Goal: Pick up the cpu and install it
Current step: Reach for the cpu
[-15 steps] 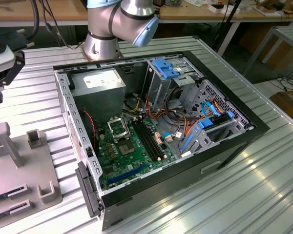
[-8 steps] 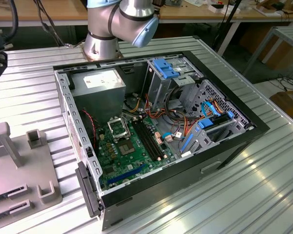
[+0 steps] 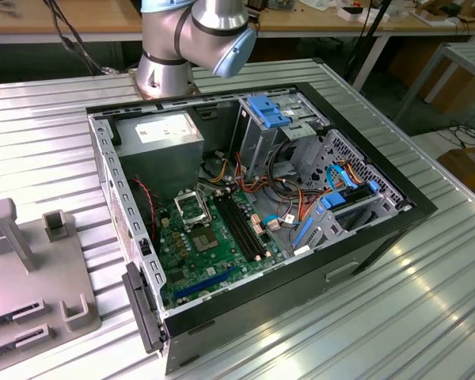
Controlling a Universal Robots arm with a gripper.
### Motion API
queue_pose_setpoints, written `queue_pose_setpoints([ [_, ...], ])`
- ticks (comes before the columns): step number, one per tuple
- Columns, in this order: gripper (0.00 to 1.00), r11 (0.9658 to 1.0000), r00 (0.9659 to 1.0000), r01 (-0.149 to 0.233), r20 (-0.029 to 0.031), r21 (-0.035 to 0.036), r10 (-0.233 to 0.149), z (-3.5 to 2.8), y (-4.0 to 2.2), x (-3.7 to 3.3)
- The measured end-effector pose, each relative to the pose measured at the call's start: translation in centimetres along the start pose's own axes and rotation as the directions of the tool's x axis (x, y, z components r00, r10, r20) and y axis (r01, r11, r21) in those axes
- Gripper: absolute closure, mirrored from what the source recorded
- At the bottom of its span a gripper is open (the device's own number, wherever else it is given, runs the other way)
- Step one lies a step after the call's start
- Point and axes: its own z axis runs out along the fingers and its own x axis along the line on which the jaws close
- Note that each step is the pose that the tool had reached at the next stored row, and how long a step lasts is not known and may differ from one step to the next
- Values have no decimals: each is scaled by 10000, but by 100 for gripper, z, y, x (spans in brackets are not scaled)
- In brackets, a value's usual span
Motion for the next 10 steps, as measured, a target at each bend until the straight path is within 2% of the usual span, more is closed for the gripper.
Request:
queue_pose_setpoints([
  [3, 89, 10000, 10000, 0, -1, 1, 0, -3, -17, 159],
  [10, 89, 10000, 10000, 0, 0, 0, 0, -6, -45, 427],
])
